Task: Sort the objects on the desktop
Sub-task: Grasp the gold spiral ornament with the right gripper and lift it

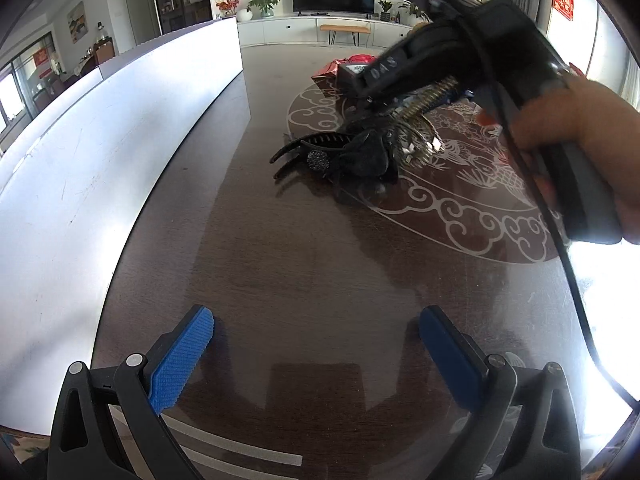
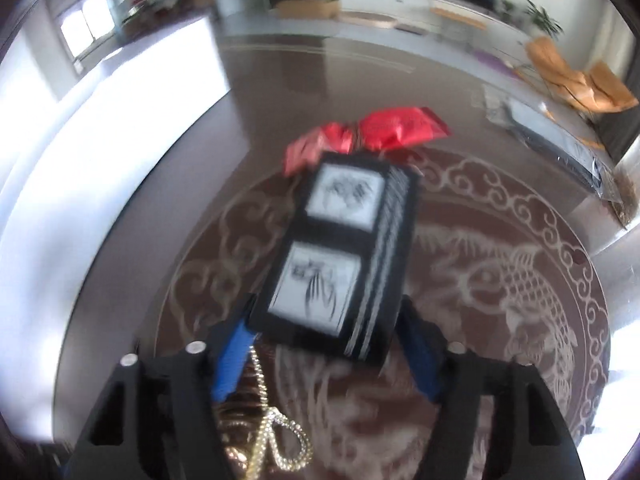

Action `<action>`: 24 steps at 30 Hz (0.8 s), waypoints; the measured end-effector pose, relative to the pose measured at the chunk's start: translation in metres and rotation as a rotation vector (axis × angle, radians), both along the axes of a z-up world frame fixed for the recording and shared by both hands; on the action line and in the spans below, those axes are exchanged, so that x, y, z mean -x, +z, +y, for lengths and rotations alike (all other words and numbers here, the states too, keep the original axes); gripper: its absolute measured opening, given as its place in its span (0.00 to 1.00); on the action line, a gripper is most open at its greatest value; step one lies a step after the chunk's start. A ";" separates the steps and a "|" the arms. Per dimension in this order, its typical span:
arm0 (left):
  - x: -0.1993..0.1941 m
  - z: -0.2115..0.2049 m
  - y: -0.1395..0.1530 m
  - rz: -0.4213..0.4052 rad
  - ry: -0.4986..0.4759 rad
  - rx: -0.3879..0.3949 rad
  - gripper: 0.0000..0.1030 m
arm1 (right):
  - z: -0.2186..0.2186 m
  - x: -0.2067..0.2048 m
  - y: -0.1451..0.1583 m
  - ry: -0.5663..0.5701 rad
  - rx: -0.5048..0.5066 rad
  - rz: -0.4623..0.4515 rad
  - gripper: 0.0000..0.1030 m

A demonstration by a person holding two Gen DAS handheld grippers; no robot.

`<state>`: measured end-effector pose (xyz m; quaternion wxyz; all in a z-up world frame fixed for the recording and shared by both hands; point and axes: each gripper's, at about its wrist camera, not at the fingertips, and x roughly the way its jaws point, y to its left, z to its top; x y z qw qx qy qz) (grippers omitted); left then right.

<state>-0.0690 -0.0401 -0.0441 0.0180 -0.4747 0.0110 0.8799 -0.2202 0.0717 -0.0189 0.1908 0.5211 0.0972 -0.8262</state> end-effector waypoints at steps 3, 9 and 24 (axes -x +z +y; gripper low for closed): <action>0.000 -0.001 -0.001 -0.002 0.006 0.000 1.00 | 0.027 -0.039 0.000 0.020 0.001 0.006 0.59; 0.006 -0.007 -0.002 -0.006 0.016 0.000 1.00 | 0.094 -0.107 0.000 -0.094 0.056 0.029 0.59; -0.009 0.002 -0.003 -0.004 0.025 0.002 1.00 | 0.112 -0.200 0.038 0.013 0.096 0.249 0.95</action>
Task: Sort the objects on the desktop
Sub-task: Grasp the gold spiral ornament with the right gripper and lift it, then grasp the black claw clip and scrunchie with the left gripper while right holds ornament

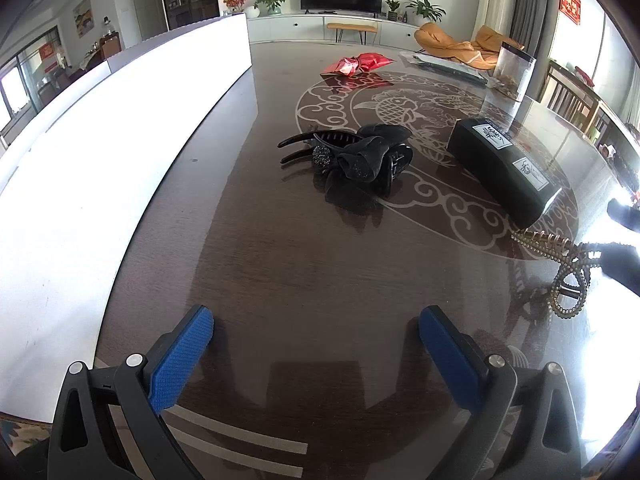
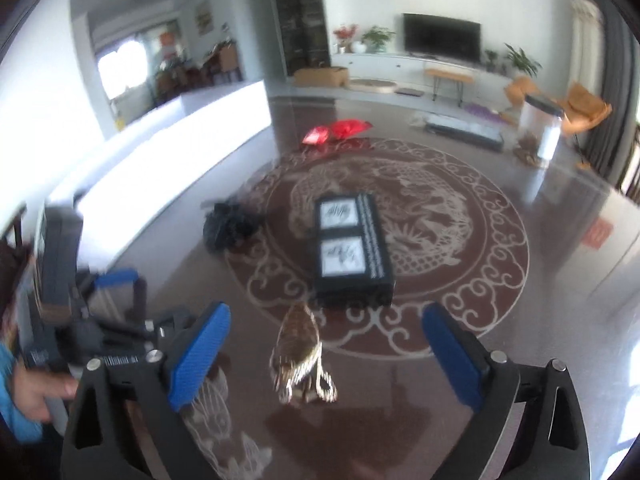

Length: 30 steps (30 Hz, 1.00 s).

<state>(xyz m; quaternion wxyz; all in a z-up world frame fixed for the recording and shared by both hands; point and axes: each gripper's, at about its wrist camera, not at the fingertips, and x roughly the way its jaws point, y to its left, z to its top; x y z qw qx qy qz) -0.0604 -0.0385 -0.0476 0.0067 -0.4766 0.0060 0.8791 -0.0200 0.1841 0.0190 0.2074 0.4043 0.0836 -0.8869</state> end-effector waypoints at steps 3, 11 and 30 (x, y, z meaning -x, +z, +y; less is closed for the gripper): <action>-0.001 0.000 0.000 0.000 0.001 0.002 1.00 | -0.007 -0.005 -0.020 0.023 -0.060 -0.029 0.95; -0.003 0.000 0.000 0.001 0.001 0.001 1.00 | -0.016 0.009 -0.051 0.018 -0.119 -0.076 0.95; -0.004 0.000 0.000 0.000 0.002 0.002 1.00 | -0.010 0.017 -0.059 -0.028 -0.070 -0.079 1.00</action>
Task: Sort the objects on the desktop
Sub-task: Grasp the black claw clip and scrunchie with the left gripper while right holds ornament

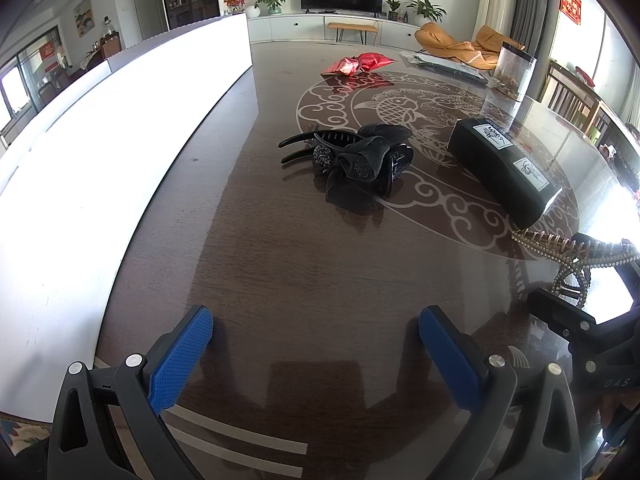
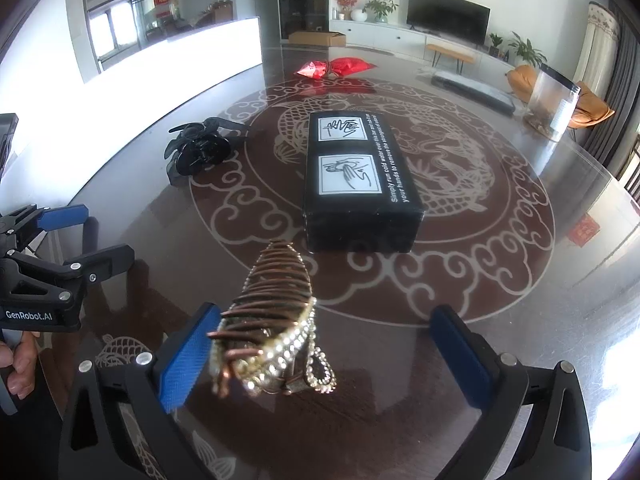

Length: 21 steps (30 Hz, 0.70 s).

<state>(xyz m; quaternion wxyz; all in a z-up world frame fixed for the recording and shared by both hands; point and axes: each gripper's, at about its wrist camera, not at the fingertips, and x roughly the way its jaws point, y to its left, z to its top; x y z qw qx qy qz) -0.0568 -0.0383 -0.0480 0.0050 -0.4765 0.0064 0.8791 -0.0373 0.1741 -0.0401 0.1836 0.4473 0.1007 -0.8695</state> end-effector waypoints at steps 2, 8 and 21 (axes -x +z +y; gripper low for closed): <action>-0.001 0.000 0.000 0.001 0.000 0.000 1.00 | 0.000 0.000 0.000 0.000 0.001 0.000 1.00; -0.001 0.000 0.000 0.001 0.000 0.000 1.00 | 0.000 0.000 0.000 0.001 0.001 0.000 1.00; 0.000 -0.001 0.000 -0.051 0.011 -0.002 1.00 | 0.000 0.000 0.000 0.001 0.001 0.000 1.00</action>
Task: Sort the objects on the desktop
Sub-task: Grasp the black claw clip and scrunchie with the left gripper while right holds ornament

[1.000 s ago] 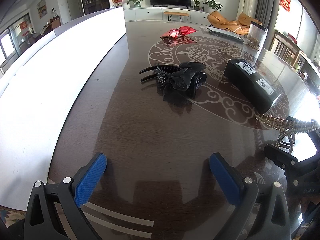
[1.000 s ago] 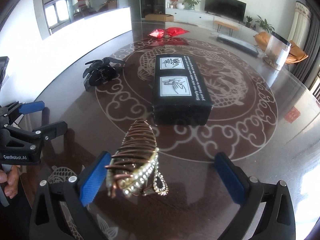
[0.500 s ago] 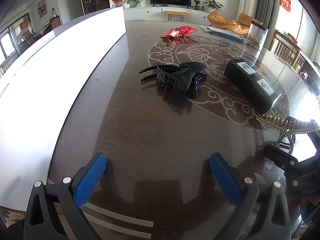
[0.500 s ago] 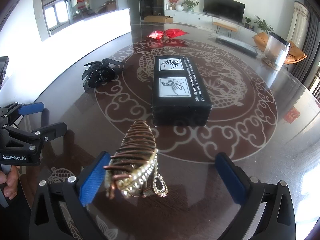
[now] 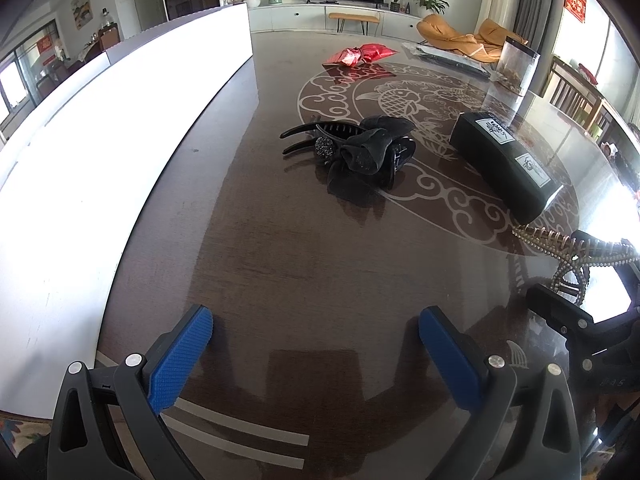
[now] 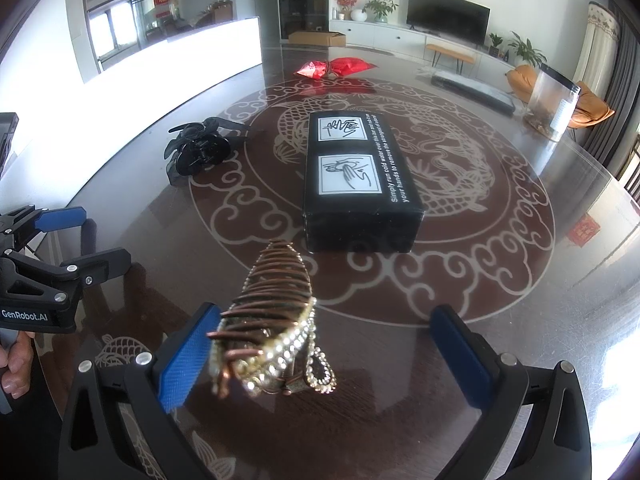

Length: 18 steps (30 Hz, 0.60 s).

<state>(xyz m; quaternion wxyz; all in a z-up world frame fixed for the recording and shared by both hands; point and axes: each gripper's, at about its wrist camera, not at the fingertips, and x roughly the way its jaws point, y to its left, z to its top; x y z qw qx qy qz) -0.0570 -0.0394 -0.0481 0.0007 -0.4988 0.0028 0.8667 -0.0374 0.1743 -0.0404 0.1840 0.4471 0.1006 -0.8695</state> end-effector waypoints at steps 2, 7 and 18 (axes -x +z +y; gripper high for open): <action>0.006 0.001 0.002 -0.014 0.002 -0.016 1.00 | 0.000 0.000 0.000 0.000 0.000 0.000 1.00; 0.041 -0.007 0.010 -0.006 0.039 -0.140 1.00 | 0.000 0.000 0.000 0.000 0.000 0.000 1.00; 0.121 0.030 0.003 -0.063 0.086 0.007 1.00 | 0.000 0.000 0.000 0.001 0.000 0.000 1.00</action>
